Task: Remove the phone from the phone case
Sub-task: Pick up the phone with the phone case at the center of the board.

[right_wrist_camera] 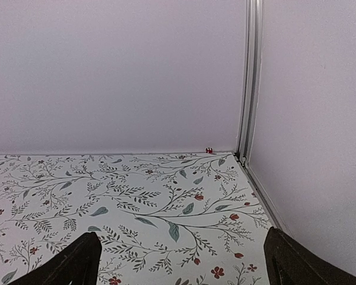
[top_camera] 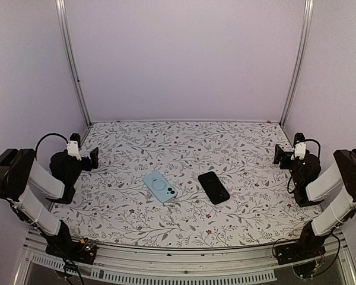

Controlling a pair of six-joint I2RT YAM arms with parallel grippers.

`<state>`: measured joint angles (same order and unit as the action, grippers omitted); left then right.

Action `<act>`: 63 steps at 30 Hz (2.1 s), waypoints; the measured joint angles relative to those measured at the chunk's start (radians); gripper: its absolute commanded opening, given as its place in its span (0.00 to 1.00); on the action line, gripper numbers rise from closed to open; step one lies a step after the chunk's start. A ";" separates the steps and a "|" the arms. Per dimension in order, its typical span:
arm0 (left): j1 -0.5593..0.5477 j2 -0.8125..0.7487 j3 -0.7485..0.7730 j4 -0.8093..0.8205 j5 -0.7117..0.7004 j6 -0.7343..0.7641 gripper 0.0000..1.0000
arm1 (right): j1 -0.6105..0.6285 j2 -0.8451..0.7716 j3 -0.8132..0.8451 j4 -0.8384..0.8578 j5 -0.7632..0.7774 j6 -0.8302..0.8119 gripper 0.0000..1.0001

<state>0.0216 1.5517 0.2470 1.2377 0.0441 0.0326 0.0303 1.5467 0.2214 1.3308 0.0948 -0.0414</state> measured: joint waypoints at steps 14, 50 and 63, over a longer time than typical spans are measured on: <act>0.000 0.000 0.000 0.000 0.000 0.000 0.99 | 0.002 -0.006 0.001 -0.016 0.002 -0.002 0.99; 0.000 0.000 0.001 0.000 0.000 0.001 0.99 | 0.663 0.267 1.061 -1.781 -0.116 0.284 0.99; 0.000 0.000 0.001 0.000 0.000 0.001 0.99 | 0.792 0.388 1.095 -1.983 -0.043 0.393 0.99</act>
<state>0.0216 1.5517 0.2478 1.2381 0.0437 0.0334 0.8219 1.9350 1.3167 -0.6518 0.0517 0.3519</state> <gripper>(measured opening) 0.994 0.989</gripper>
